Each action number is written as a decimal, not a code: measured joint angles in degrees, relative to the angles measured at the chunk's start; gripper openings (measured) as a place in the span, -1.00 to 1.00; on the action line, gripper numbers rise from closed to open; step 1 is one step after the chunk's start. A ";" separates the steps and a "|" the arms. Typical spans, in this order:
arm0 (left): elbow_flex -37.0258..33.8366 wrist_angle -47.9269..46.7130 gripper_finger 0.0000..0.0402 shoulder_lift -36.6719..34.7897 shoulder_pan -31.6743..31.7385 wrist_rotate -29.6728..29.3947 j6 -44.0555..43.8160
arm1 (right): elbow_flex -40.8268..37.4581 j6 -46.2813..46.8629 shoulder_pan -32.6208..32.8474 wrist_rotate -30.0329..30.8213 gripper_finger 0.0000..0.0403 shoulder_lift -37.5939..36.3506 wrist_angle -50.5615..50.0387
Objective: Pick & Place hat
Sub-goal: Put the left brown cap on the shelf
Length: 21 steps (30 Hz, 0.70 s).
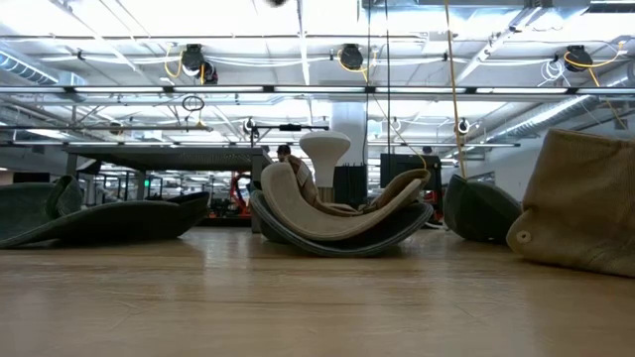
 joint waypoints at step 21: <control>13.82 -0.38 -0.89 0.27 7.49 -12.59 -4.93 | 0.00 -20.01 -2.36 12.29 -0.64 -1.43 0.02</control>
